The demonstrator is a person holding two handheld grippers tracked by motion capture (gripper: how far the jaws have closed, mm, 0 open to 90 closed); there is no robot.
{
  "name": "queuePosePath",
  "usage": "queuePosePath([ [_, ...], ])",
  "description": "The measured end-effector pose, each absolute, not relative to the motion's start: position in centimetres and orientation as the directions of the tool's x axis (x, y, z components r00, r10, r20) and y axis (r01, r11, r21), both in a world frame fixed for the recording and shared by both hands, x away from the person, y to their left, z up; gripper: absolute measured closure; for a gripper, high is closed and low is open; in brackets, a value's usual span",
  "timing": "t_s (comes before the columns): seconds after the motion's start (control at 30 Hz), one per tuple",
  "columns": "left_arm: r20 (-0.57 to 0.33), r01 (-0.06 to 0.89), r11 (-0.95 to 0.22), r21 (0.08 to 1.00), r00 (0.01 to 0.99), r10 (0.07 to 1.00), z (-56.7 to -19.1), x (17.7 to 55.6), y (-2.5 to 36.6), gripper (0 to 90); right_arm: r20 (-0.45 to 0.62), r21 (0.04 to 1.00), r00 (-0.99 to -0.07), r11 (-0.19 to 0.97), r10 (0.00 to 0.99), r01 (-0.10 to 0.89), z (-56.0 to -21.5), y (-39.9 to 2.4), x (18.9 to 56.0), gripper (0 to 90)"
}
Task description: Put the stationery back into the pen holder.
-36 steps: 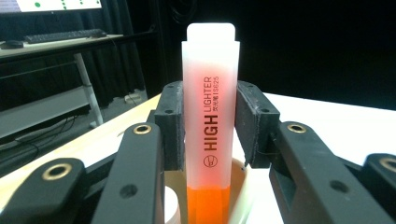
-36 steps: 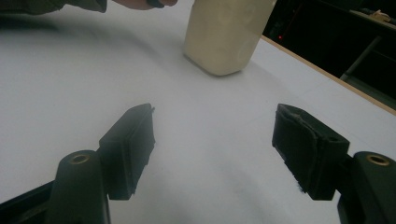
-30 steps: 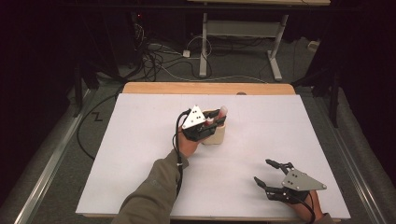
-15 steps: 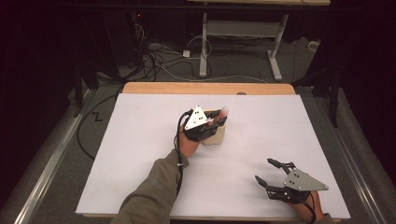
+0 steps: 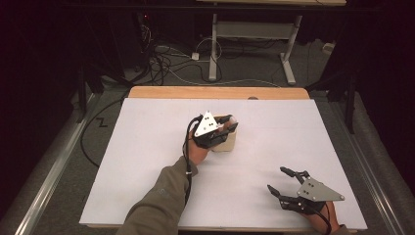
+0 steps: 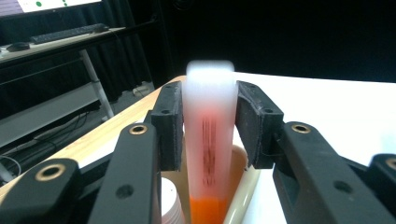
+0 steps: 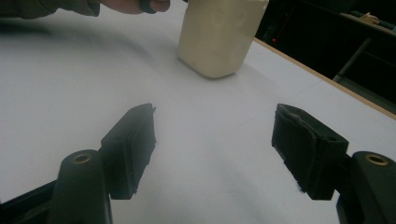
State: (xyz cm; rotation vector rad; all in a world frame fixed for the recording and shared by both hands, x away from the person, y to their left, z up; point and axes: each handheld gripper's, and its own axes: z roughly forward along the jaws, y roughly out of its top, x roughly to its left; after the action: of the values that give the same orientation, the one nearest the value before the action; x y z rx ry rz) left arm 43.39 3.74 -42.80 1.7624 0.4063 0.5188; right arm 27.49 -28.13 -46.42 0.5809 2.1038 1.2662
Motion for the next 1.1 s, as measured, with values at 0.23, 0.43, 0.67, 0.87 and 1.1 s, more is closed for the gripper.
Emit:
queuePosePath([
  [0.23, 0.159, -0.024, -0.256, 0.966, 0.838, 0.522, -42.3, 43.1, 3.5, 57.5, -0.274, 0.894, -0.713, 0.444, 0.645, 0.058, -46.3, -28.4, 27.2, 30.5],
  [0.43, 0.181, -0.038, -0.274, 0.961, 0.836, 0.518, -41.8, 43.1, 3.5, 54.8, -0.274, 0.892, -0.712, 0.448, 0.646, 0.063, -46.4, -28.5, 27.1, 30.5],
  [0.67, 0.208, -0.052, -0.294, 0.954, 0.824, 0.528, -41.0, 43.0, 3.8, 52.0, -0.279, 0.89, -0.707, 0.451, 0.65, 0.063, -46.4, -28.4, 27.1, 30.6],
  [0.87, 0.231, -0.054, -0.328, 0.943, 0.817, 0.528, -40.8, 42.8, 3.9, 45.3, -0.28, 0.888, -0.715, 0.456, 0.64, 0.061, -46.4, -28.3, 27.2, 30.9],
  [1.1, 0.249, -0.052, -0.341, 0.939, 0.785, 0.566, -40.6, 42.4, 4.4, 26.8, -0.281, 0.888, -0.718, 0.455, 0.637, 0.056, -46.3, -28.1, 27.4, 31.0],
])
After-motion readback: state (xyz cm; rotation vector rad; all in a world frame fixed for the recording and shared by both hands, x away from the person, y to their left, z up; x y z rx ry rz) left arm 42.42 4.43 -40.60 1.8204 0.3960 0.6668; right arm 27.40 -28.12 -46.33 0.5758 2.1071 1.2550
